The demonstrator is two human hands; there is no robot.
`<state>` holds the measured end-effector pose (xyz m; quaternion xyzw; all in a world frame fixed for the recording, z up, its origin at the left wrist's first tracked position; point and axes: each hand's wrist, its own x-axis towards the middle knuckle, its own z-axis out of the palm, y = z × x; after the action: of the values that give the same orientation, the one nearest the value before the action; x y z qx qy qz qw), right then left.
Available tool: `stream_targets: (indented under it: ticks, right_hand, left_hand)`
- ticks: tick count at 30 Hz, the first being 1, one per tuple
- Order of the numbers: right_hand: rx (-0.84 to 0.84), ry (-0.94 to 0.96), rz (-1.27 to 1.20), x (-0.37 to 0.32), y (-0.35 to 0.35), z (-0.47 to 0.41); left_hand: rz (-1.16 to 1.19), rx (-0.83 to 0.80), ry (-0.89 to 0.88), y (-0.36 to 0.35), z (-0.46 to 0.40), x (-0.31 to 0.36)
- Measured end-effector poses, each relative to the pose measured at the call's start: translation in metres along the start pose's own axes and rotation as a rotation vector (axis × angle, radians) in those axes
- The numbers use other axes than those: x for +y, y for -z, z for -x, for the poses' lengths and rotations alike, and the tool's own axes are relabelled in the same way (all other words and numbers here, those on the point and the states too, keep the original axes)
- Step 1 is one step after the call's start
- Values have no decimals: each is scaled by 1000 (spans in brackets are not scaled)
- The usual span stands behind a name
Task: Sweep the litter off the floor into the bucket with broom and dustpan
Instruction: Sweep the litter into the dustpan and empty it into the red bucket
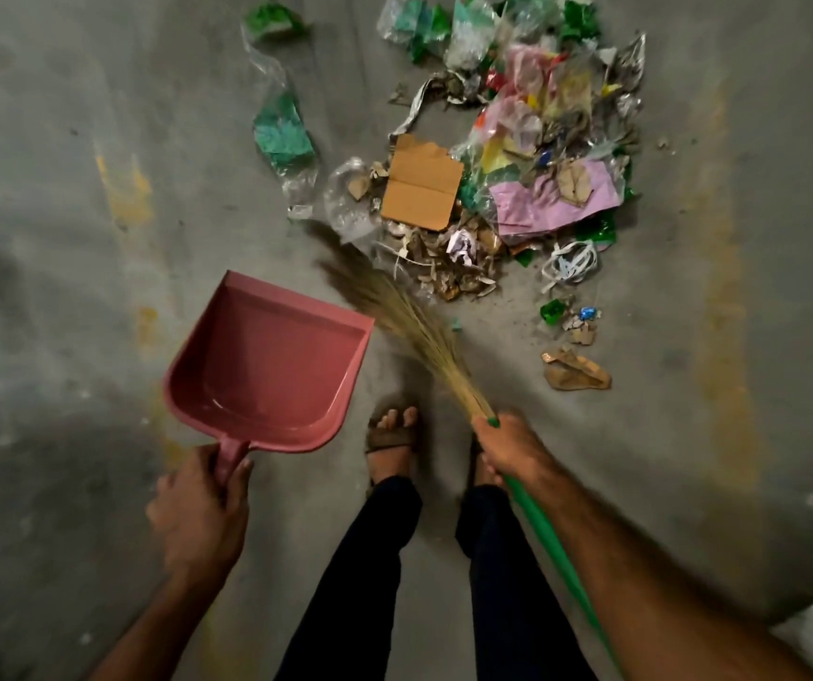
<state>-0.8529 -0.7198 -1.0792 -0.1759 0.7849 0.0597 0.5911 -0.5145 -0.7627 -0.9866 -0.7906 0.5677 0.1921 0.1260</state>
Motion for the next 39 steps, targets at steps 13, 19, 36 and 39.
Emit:
stream_targets:
  ticks: [13, 19, 36, 39]
  right_hand:
    - [151, 108, 146, 134, 94, 109]
    - [184, 51, 551, 112, 121, 83]
    - [390, 62, 200, 31, 146, 52]
    - [340, 84, 90, 49, 154, 85]
  left_hand:
    - [63, -104, -121, -7, 6, 38]
    - [31, -123, -149, -4, 8, 38]
    - [48, -118, -173, -4, -6, 48]
    - [52, -131, -170, 1, -14, 50]
